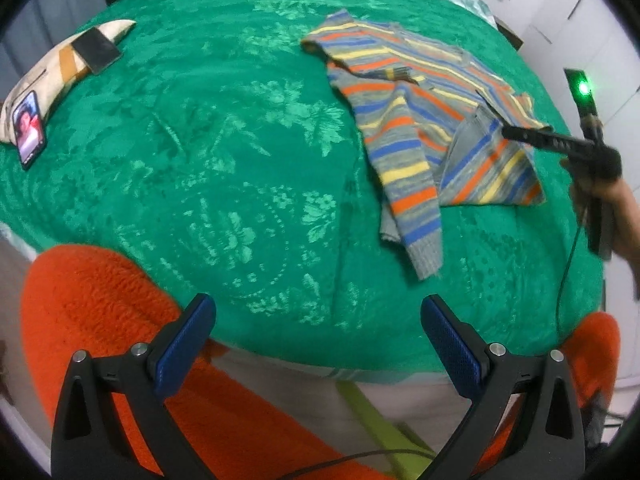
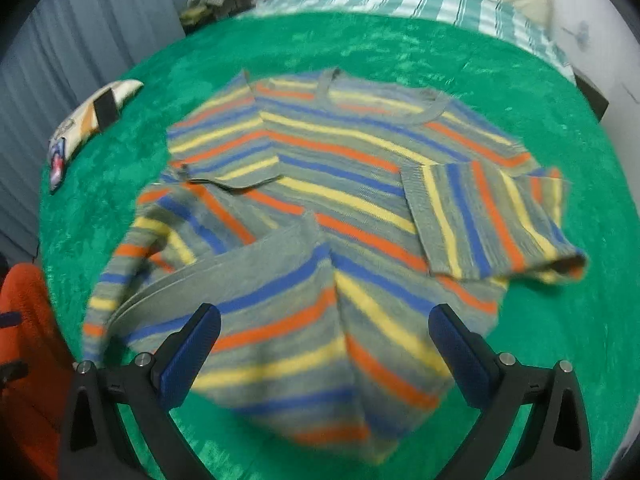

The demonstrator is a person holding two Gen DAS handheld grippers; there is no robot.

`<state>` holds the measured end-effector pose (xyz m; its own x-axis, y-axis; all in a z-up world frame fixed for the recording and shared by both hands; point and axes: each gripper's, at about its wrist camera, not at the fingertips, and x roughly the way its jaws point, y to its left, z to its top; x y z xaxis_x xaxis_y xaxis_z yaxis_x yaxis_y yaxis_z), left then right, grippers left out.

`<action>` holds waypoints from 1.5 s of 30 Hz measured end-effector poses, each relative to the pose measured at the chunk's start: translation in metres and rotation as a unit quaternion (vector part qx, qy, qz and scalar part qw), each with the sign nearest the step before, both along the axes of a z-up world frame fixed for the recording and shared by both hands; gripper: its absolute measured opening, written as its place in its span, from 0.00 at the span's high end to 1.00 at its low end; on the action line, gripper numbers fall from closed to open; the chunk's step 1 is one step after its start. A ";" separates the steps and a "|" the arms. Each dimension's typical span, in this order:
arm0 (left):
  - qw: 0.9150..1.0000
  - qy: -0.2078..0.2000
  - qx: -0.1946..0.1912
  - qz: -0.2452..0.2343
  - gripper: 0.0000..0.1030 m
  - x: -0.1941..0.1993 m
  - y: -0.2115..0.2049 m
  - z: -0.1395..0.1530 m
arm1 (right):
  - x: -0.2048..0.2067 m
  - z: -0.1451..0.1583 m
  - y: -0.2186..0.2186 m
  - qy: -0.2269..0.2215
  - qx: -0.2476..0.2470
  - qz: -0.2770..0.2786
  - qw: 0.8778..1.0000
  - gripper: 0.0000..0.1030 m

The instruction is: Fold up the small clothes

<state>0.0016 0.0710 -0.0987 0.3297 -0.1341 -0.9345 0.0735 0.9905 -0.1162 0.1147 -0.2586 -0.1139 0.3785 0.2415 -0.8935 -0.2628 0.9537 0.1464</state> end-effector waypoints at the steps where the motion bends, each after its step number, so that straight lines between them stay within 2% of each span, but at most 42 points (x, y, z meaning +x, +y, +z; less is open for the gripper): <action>1: 1.000 0.000 0.000 0.002 0.01 0.001 0.002 -0.001 | 0.006 -0.003 0.002 0.003 0.001 0.002 1.000 0.04; 6: 1.000 0.005 -0.009 0.009 0.01 0.005 0.007 -0.007 | 0.020 -0.008 0.002 0.013 0.004 0.010 1.000 0.07; 10: 1.000 0.020 -0.008 0.000 0.01 0.007 0.000 -0.018 | 0.021 -0.008 0.005 0.019 0.016 0.031 0.999 0.15; 12: 1.000 0.027 -0.011 -0.001 0.01 0.007 -0.003 -0.023 | 0.021 -0.008 0.010 0.019 0.015 0.047 0.999 0.24; 14: 0.999 0.034 -0.010 -0.002 0.01 0.007 -0.006 -0.027 | 0.025 -0.010 0.016 0.013 0.012 0.054 0.998 0.49; 15: 0.999 0.036 -0.008 -0.004 0.01 0.007 -0.007 -0.028 | 0.027 -0.010 0.017 0.011 0.018 0.055 0.998 0.55; 16: 0.999 0.037 -0.005 -0.005 0.01 0.006 -0.007 -0.029 | 0.029 -0.012 0.019 0.014 0.027 0.061 0.998 0.78; 17: 0.999 0.037 0.000 -0.008 0.01 0.005 -0.008 -0.030 | 0.030 -0.012 0.020 0.014 0.026 0.062 0.998 0.96; 19: 0.999 0.036 0.004 -0.008 0.01 0.005 -0.006 -0.030 | 0.026 -0.006 0.021 0.007 0.034 0.066 0.997 0.96; 23: 0.999 0.031 -0.012 0.003 0.01 0.006 0.004 -0.030 | -0.020 0.037 0.015 -0.027 0.094 0.113 0.989 0.96; 27: 0.999 0.030 -0.035 0.001 0.01 0.010 0.006 -0.035 | -0.111 0.082 0.000 -0.051 0.110 0.184 0.975 0.96; 29: 0.998 0.035 -0.056 -0.015 0.01 0.014 -0.002 -0.039 | -0.151 0.088 -0.011 -0.050 0.102 0.191 0.975 0.96; 32: 0.991 0.058 -0.108 -0.057 0.01 0.025 -0.024 -0.052 | -0.191 0.073 -0.030 -0.036 0.076 0.142 0.986 0.95; 33: 0.989 0.064 -0.115 -0.063 0.01 0.028 -0.031 -0.055 | -0.196 0.065 -0.034 -0.031 0.070 0.122 0.990 0.94; 34: 0.987 0.069 -0.124 -0.073 0.01 0.034 -0.039 -0.061 | -0.200 0.054 -0.039 -0.025 0.057 0.095 0.994 0.89; 35: 0.986 0.072 -0.127 -0.081 0.01 0.040 -0.044 -0.067 | -0.202 0.042 -0.045 -0.014 0.043 0.063 0.997 0.72; 36: 0.985 0.075 -0.129 -0.083 0.02 0.044 -0.048 -0.070 | -0.203 0.031 -0.052 0.004 0.038 0.031 0.999 0.60; 37: 0.984 0.078 -0.137 -0.080 0.02 0.049 -0.049 -0.073 | -0.204 0.024 -0.061 0.017 0.045 0.003 0.999 0.41; 38: 0.983 0.079 -0.145 -0.075 0.04 0.052 -0.048 -0.073 | -0.207 0.019 -0.073 0.028 0.068 -0.028 0.997 0.38; 40: 0.978 0.081 -0.182 -0.061 0.05 0.054 -0.044 -0.071 | -0.214 0.011 -0.092 0.051 0.124 -0.084 0.987 0.38; 42: 0.975 0.084 -0.199 -0.057 0.08 0.055 -0.044 -0.071 | -0.222 0.002 -0.106 0.076 0.199 -0.139 0.967 0.38; 43: 0.975 0.087 -0.197 -0.059 0.16 0.055 -0.047 -0.072 | -0.225 -0.005 -0.107 0.090 0.240 -0.155 0.954 0.36; 44: 0.975 0.091 -0.191 -0.066 0.27 0.056 -0.055 -0.074 | -0.227 -0.008 -0.103 0.098 0.264 -0.160 0.946 0.36; 45: 0.975 0.093 -0.186 -0.072 0.32 0.057 -0.060 -0.076 | -0.225 -0.013 -0.097 0.100 0.281 -0.159 0.941 0.36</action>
<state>0.0591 0.0112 -0.1748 0.1110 -0.5074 -0.8545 0.1529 0.8583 -0.4898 -0.1104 -0.3551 -0.1264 0.3487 0.6005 -0.7196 0.1093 0.7365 0.6676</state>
